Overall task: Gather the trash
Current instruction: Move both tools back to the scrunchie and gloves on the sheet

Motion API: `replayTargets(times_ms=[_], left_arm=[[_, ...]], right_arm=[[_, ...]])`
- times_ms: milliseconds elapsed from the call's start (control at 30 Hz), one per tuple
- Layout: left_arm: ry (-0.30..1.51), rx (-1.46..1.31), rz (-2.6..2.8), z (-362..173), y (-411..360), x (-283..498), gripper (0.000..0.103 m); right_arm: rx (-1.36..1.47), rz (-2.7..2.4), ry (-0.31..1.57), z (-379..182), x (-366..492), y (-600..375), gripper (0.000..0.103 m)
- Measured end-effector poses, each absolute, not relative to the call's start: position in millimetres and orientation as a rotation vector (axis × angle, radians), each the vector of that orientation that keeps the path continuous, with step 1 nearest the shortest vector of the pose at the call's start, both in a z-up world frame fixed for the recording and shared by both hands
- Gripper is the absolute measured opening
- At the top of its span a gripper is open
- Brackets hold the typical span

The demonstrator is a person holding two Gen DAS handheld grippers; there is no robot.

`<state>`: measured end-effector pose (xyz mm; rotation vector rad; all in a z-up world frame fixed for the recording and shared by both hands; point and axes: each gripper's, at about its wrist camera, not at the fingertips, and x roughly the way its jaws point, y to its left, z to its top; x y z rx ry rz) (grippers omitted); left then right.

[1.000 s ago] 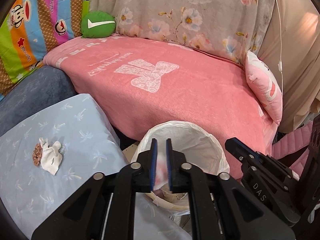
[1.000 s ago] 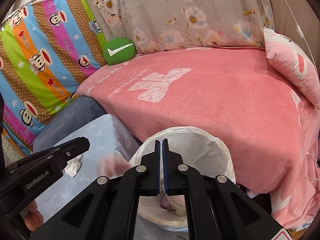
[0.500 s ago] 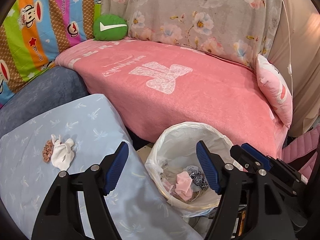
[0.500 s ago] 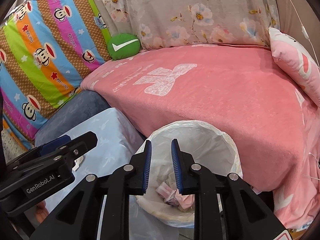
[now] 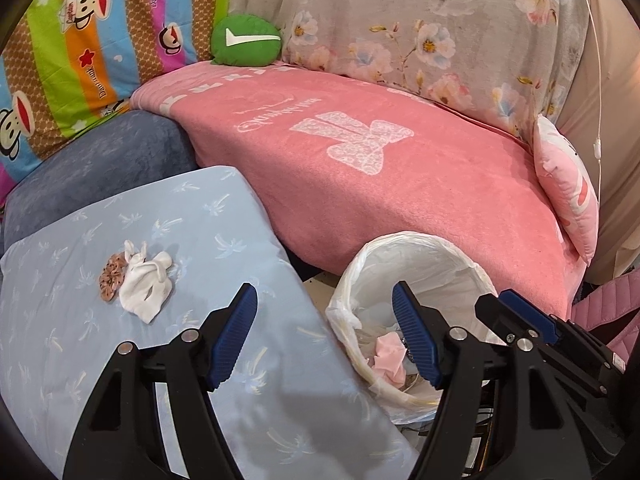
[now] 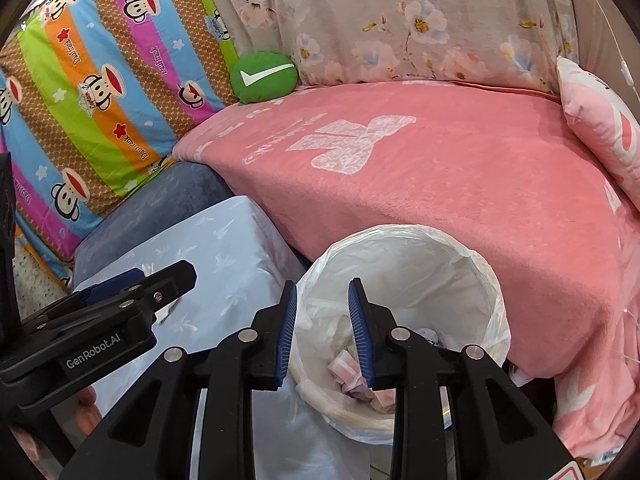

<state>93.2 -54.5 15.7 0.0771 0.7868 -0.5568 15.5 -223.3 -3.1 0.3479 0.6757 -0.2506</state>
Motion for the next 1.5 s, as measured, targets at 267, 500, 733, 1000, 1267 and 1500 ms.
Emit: replayTargets(times_ms=[267,500,733,1000,1267,1500], left_arm=[[0.807,0.054,-0.523,8,-35,102,0.067],[0.829,0.031,-0.486,0,-15,110,0.067],[0.845,0.002,-0.451,-6,7,119,0.067],[0.863,-0.022,-0.407,-14,33,129,0.068],[0.888,-0.065,-0.325,-27,75,146,0.078],[0.909,-0.086,-0.243,-39,113,165,0.081]], right_arm=[[0.329,-0.228,0.692,-5,25,-209,0.027],[0.306,-0.204,0.710,-8,34,-189,0.034],[0.282,-0.177,0.730,-13,44,-168,0.034],[0.252,-0.144,0.752,-16,60,-143,0.035],[0.222,-0.095,0.781,-25,83,-112,0.042],[0.199,-0.042,0.806,-33,109,-80,0.045]])
